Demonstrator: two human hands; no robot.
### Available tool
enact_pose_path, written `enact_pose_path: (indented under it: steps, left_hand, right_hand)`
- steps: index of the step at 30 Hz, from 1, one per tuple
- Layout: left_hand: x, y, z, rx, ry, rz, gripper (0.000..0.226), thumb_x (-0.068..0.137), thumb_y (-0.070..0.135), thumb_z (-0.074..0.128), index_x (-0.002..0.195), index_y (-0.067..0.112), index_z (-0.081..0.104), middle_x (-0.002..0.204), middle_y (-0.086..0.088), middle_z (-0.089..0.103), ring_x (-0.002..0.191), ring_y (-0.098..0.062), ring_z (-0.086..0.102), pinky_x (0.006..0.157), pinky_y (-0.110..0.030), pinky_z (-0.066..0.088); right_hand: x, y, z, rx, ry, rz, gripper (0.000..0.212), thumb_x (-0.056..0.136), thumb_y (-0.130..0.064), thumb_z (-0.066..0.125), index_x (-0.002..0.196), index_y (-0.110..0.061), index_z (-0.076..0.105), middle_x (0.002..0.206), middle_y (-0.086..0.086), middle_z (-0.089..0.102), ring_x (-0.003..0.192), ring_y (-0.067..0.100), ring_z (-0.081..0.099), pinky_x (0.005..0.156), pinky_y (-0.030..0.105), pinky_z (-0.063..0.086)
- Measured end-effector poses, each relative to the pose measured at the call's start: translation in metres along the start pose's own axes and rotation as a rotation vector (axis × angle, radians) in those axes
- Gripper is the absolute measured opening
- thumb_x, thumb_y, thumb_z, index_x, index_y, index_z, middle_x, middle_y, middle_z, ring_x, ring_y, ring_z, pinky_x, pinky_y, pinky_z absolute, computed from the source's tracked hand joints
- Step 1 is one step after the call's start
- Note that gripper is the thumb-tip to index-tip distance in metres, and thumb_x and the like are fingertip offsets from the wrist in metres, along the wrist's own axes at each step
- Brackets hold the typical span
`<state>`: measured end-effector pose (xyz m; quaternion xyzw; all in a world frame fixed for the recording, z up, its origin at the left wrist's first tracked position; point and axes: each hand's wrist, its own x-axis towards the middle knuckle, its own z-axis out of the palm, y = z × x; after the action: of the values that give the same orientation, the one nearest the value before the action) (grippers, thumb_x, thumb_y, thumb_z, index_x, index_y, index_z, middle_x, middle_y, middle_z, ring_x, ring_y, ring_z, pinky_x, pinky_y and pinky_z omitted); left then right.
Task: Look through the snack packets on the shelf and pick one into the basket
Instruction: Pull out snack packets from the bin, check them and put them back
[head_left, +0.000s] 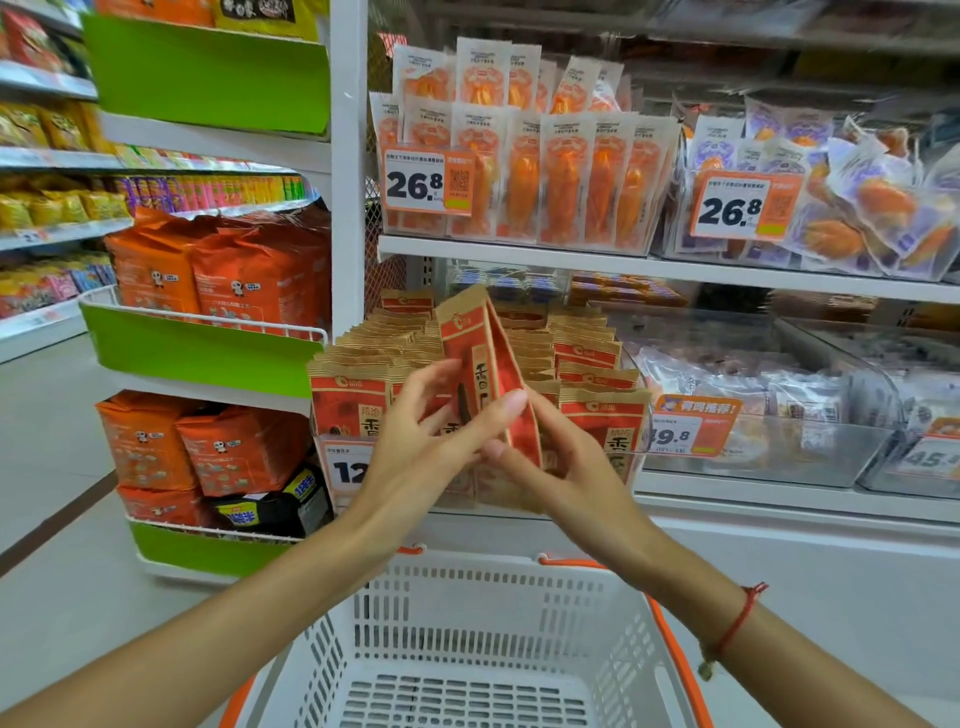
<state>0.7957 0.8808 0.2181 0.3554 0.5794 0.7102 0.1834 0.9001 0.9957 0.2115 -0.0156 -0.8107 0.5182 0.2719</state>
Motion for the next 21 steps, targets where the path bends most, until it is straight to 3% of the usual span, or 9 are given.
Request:
enact_pose_path:
  steps: [2, 4, 6, 9, 12, 15, 17, 21]
  left_hand:
    - [0.002, 0.002, 0.000, 0.003, -0.022, -0.007, 0.078, 0.058, 0.053, 0.084, 0.128, 0.033, 0.053, 0.120, 0.015, 0.066, 0.112, -0.006, 0.063, 0.095, -0.038, 0.053]
    - [0.004, 0.003, -0.003, -0.024, -0.005, -0.016, 0.061, 0.068, 0.045, 0.083, 0.123, 0.033, 0.059, 0.116, 0.011, 0.070, 0.110, -0.012, 0.066, 0.097, -0.045, 0.051]
    - [0.007, 0.001, -0.007, -0.069, -0.030, -0.053, 0.046, 0.078, 0.040, 0.068, 0.123, 0.034, 0.061, 0.116, 0.007, 0.071, 0.108, -0.017, 0.067, 0.096, -0.049, 0.050]
    - [0.009, -0.002, -0.008, -0.161, -0.125, -0.135, 0.036, 0.085, 0.034, 0.058, 0.120, 0.035, 0.061, 0.113, 0.003, 0.072, 0.106, -0.019, 0.068, 0.087, -0.042, 0.055]
    - [0.007, -0.006, -0.005, -0.151, -0.238, -0.201, 0.031, 0.088, 0.032, 0.054, 0.117, 0.034, 0.060, 0.109, 0.002, 0.074, 0.101, -0.017, 0.070, 0.081, -0.035, 0.057]
    - [0.007, -0.011, -0.005, -0.058, -0.298, -0.214, 0.033, 0.092, 0.035, 0.051, 0.124, 0.034, 0.058, 0.110, 0.002, 0.073, 0.102, -0.016, 0.070, 0.080, -0.033, 0.057]
    - [0.007, -0.014, -0.007, -0.011, -0.284, -0.217, 0.034, 0.093, 0.033, 0.053, 0.127, 0.031, 0.057, 0.111, 0.003, 0.073, 0.103, -0.014, 0.069, 0.084, -0.032, 0.056]
    - [0.008, -0.017, -0.010, 0.082, -0.254, -0.220, 0.039, 0.090, 0.035, 0.061, 0.129, 0.033, 0.057, 0.114, 0.007, 0.072, 0.109, -0.011, 0.066, 0.103, -0.042, 0.047]
  right_hand:
    - [-0.001, 0.004, 0.001, -0.109, -0.017, -0.042, 0.064, 0.089, -0.029, 0.066, 0.145, -0.039, 0.037, 0.140, -0.012, 0.043, 0.113, 0.002, 0.053, 0.091, 0.019, 0.050]
    - [-0.002, 0.004, 0.001, -0.163, -0.065, -0.042, 0.067, 0.086, -0.037, 0.067, 0.141, -0.050, 0.033, 0.143, -0.014, 0.028, 0.120, 0.002, 0.043, 0.087, 0.013, 0.048]
    - [-0.002, 0.005, 0.000, -0.227, -0.030, -0.075, 0.059, 0.089, -0.041, 0.065, 0.140, -0.051, 0.036, 0.143, -0.017, 0.024, 0.134, 0.001, 0.030, 0.098, 0.015, 0.043]
    - [0.001, 0.002, -0.004, -0.373, 0.177, -0.145, 0.043, 0.085, -0.042, 0.062, 0.126, -0.049, 0.052, 0.137, -0.016, 0.035, 0.132, 0.001, 0.032, 0.104, 0.016, 0.031]
    - [0.006, -0.002, -0.007, -0.262, 0.383, -0.086, 0.038, 0.085, -0.027, 0.073, 0.118, -0.027, 0.056, 0.114, -0.009, 0.058, 0.102, 0.006, 0.058, 0.086, 0.021, 0.049]
    - [0.010, -0.006, -0.016, -0.068, 0.468, 0.063, 0.036, 0.083, -0.017, 0.074, 0.116, -0.015, 0.060, 0.093, -0.001, 0.069, 0.081, 0.013, 0.068, 0.070, 0.024, 0.058]
    - [0.009, -0.007, -0.025, 0.014, 0.487, 0.123, 0.028, 0.084, -0.018, 0.073, 0.111, -0.014, 0.065, 0.084, 0.003, 0.074, 0.075, 0.011, 0.071, 0.064, 0.021, 0.058]
    - [0.009, -0.002, -0.033, 0.057, 0.486, 0.207, 0.016, 0.083, -0.020, 0.074, 0.099, -0.017, 0.073, 0.074, -0.004, 0.075, 0.066, 0.008, 0.071, 0.054, 0.014, 0.052]
